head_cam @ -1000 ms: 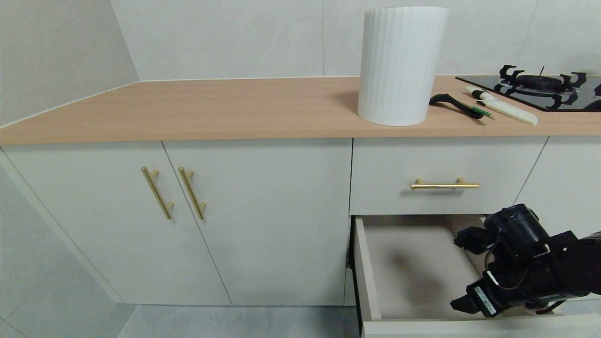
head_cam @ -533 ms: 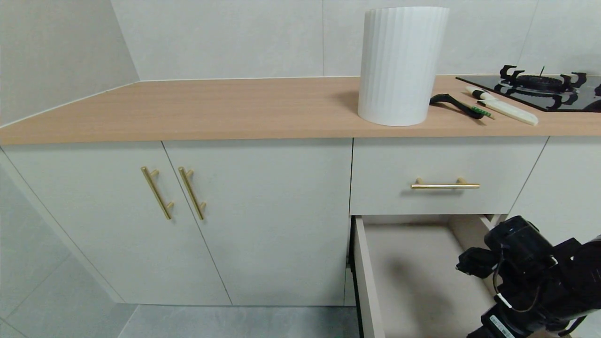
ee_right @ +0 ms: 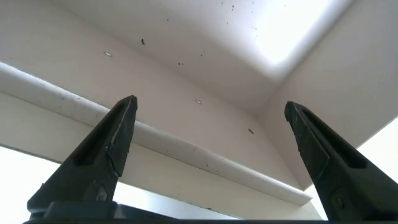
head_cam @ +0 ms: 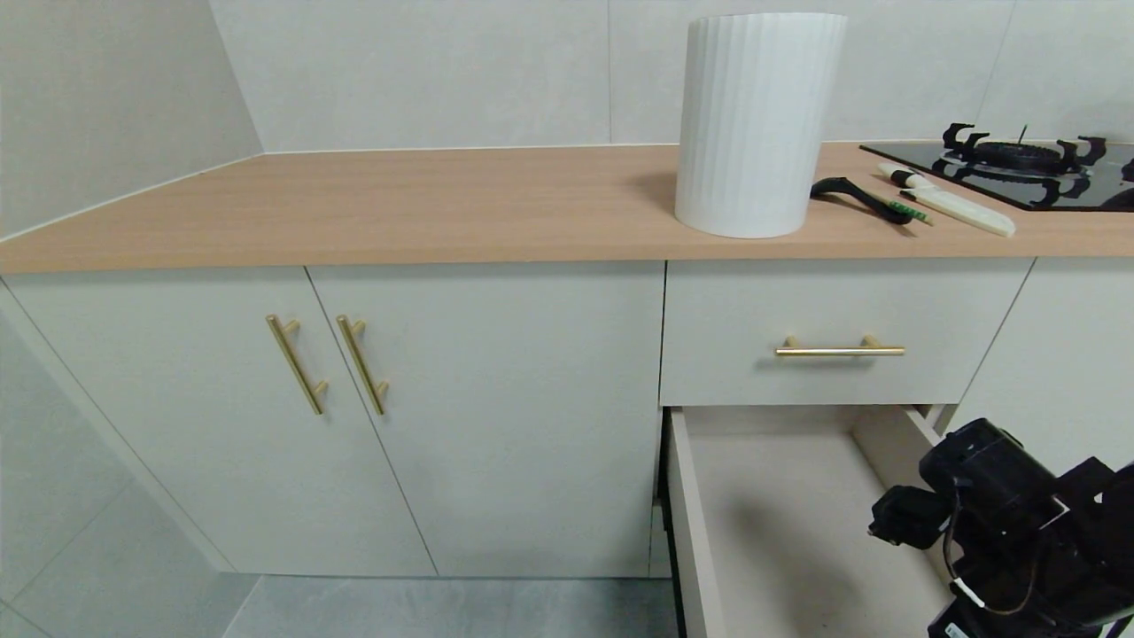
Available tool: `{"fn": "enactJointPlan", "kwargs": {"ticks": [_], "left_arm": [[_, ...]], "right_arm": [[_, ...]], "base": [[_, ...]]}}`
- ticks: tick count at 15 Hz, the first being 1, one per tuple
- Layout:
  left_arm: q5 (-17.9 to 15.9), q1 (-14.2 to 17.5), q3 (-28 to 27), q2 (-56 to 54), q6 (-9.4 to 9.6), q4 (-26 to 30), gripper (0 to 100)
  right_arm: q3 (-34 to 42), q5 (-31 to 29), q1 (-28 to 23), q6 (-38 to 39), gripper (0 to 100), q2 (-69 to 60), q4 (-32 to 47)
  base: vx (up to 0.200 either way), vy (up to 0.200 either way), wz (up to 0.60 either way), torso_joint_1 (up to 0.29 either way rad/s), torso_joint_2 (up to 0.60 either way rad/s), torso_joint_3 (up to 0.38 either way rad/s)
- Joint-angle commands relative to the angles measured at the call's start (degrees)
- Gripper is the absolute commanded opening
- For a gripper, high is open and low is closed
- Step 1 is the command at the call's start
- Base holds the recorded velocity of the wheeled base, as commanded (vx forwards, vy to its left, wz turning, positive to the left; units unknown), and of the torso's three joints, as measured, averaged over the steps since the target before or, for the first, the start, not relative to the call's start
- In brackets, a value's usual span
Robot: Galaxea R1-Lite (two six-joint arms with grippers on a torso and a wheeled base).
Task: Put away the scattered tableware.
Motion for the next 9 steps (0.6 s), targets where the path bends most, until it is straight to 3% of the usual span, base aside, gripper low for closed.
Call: {"fn": "enactJointPlan", "kwargs": {"ticks": [1,4,7,9], "left_arm": [[0.0,0.0,0.0,0.1,-0.01,0.0,100],[0.0,0.0,0.0,0.1,-0.01,0.1,100],[0.0,0.0,0.0,0.1,-0.01,0.0,100],[0.0,0.0,0.0,0.1,-0.01,0.0,100]], "right_arm": [[-0.1,0.0,0.0,-0.1,100,-0.6,-0.2],[-3.6,-1.0,-0.9,2.5,100,-2.4,-0.8],[-8.6,-0.5,-1.8,10.9,100,-6.6,-1.1],[-9.9,-0.5,-2.7,14.7,100,-9.1,-5.6]], "base": [[0.0,0.0,0.0,0.0,0.0,0.0],[0.0,0.0,0.0,0.0,0.0,0.0],[0.0,0.0,0.0,0.0,0.0,0.0],[0.0,0.0,0.0,0.0,0.0,0.0]]}}
